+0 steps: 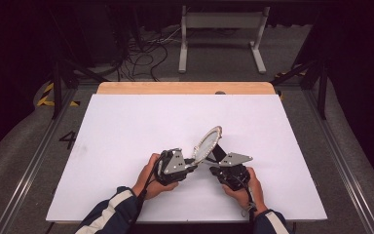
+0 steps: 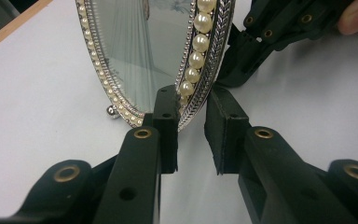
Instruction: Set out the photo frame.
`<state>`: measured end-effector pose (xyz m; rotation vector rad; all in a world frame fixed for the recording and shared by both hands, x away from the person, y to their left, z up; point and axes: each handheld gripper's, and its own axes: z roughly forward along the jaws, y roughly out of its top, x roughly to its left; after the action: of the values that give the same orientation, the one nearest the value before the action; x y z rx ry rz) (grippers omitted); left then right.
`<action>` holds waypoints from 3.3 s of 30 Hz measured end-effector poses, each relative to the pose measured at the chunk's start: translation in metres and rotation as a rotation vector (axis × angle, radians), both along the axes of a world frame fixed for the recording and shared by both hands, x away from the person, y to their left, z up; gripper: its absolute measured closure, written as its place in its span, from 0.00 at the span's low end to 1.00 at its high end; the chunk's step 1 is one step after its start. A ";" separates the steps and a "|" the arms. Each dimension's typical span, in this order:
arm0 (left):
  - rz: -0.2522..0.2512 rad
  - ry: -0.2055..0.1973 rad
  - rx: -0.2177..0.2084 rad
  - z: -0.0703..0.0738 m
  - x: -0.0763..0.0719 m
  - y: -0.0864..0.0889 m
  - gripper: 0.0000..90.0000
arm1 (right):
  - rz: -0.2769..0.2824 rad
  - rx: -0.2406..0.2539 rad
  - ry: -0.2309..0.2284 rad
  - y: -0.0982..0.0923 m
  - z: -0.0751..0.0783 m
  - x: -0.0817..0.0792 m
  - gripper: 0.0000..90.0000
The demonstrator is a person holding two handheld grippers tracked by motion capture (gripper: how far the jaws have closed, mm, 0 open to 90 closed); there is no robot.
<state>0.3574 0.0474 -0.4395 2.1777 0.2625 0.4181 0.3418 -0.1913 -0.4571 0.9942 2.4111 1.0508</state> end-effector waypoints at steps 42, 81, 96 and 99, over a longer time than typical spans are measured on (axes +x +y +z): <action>-0.019 0.004 -0.010 0.005 -0.001 0.008 0.83 | -0.026 0.050 -0.033 -0.011 0.005 0.002 0.90; 0.265 0.094 0.025 -0.011 -0.042 0.145 0.14 | -0.243 0.253 -0.127 0.042 0.024 -0.003 0.44; 0.258 0.091 0.062 -0.015 -0.040 0.144 0.14 | -0.330 0.293 -0.151 0.051 0.008 0.000 0.56; 0.255 0.088 0.068 -0.016 -0.040 0.144 0.14 | -0.324 0.289 -0.150 0.050 0.008 -0.001 0.57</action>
<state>0.3178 0.1912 -0.4551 2.2393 0.5860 0.4794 0.3407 -0.1417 -0.4491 1.2961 1.9306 1.3186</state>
